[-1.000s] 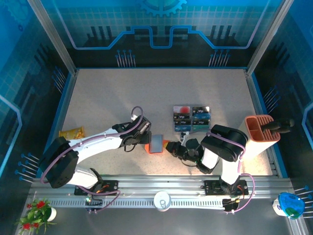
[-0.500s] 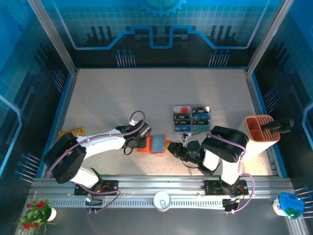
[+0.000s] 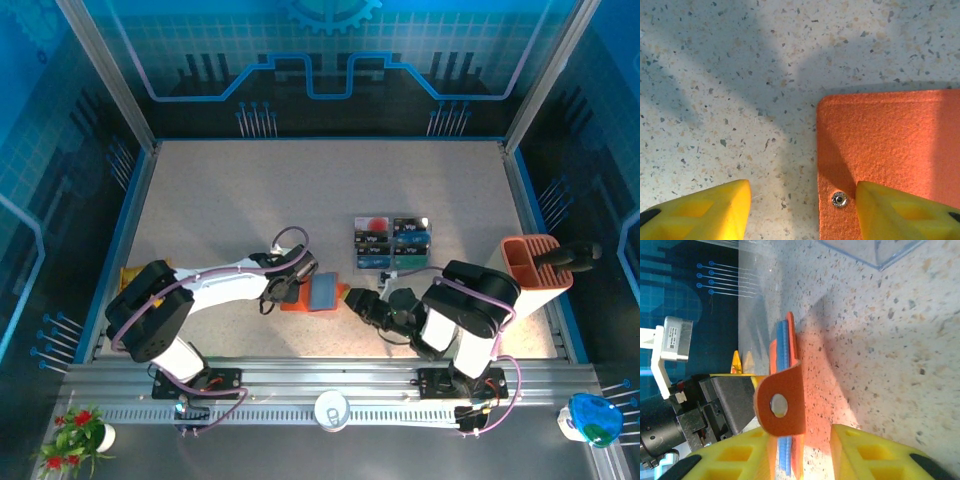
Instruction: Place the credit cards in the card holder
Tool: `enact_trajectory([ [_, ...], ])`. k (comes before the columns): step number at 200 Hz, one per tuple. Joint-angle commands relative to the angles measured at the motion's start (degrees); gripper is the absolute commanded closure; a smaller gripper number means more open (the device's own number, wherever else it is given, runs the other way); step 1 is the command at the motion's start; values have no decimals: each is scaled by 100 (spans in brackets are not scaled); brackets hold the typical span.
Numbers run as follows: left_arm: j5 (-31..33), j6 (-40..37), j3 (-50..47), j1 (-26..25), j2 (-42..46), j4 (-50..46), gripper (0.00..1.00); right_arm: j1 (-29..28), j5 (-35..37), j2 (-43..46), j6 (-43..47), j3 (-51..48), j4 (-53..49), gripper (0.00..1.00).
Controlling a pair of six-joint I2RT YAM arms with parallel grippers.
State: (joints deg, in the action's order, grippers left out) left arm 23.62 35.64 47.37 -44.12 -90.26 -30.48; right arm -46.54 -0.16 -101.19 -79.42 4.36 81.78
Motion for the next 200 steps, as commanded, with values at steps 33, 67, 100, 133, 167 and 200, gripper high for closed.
enact_trajectory([
  [33,-6,-4,284,-90,220,-272,41,658,-578,902,418,-191,-791,58],
  [67,3,13,261,-115,251,-268,42,727,-633,2727,1310,519,-3917,55],
  [100,-19,82,163,-126,284,-158,41,790,162,4562,3058,1983,-8280,47],
  [133,-65,170,72,-141,324,-72,42,989,195,4597,4119,2666,-9562,52],
  [167,-40,232,-1,-151,408,-72,42,981,8,4031,4421,2806,-9411,60],
  [200,-7,276,-36,-154,474,-80,41,889,-27,3352,4469,2912,-9011,66],
])
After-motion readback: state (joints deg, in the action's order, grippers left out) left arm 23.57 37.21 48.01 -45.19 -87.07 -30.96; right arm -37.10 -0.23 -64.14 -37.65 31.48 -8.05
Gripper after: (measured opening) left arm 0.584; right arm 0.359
